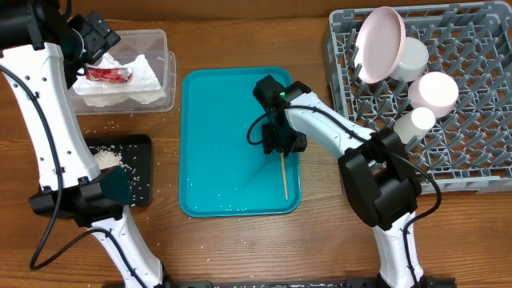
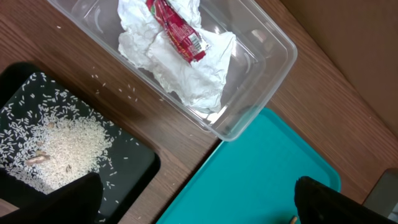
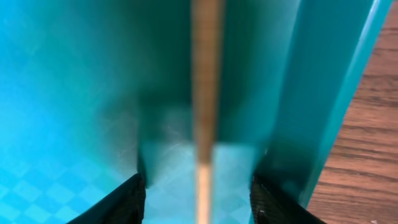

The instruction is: Sort waste into correct bins and load items into the dishwasher

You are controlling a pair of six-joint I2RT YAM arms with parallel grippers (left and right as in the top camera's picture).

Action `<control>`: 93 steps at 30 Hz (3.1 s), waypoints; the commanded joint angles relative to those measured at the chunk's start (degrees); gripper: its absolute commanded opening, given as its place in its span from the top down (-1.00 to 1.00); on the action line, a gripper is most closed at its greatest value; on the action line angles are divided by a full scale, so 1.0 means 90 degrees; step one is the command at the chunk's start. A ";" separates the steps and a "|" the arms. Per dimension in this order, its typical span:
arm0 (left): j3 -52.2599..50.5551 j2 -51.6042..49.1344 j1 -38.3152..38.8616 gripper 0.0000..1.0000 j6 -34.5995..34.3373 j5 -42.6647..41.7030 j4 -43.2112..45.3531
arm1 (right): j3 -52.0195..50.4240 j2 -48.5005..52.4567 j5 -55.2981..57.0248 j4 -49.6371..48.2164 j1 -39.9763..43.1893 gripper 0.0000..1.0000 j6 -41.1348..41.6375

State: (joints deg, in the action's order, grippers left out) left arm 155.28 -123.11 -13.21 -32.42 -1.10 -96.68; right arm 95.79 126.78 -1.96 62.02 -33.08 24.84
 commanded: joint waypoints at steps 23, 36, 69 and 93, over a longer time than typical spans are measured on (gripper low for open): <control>-0.0005 0.0066 0.0012 -1.00 0.0080 -0.0024 -0.0012 | 0.4745 -0.0158 -0.0219 0.2492 0.2749 0.93 -0.2601; -0.0005 0.0066 0.0012 -1.00 0.0080 -0.0024 -0.0012 | 0.4129 0.0180 -0.0845 0.2317 0.3480 0.73 -0.3475; -0.0005 0.0066 0.0012 -1.00 0.0083 -0.0024 -0.0012 | 0.0974 -0.5753 -0.1110 0.3893 0.2623 -1.00 -0.0520; -0.0005 0.0066 0.0012 -1.00 0.0083 -0.0024 -0.0012 | -0.0775 -0.9544 -0.0267 0.3563 0.2433 -1.00 -0.0719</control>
State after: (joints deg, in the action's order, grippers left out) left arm 155.24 -123.11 -13.21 -32.42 -1.10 -96.68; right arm 89.73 43.77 -7.29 96.01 -10.92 19.33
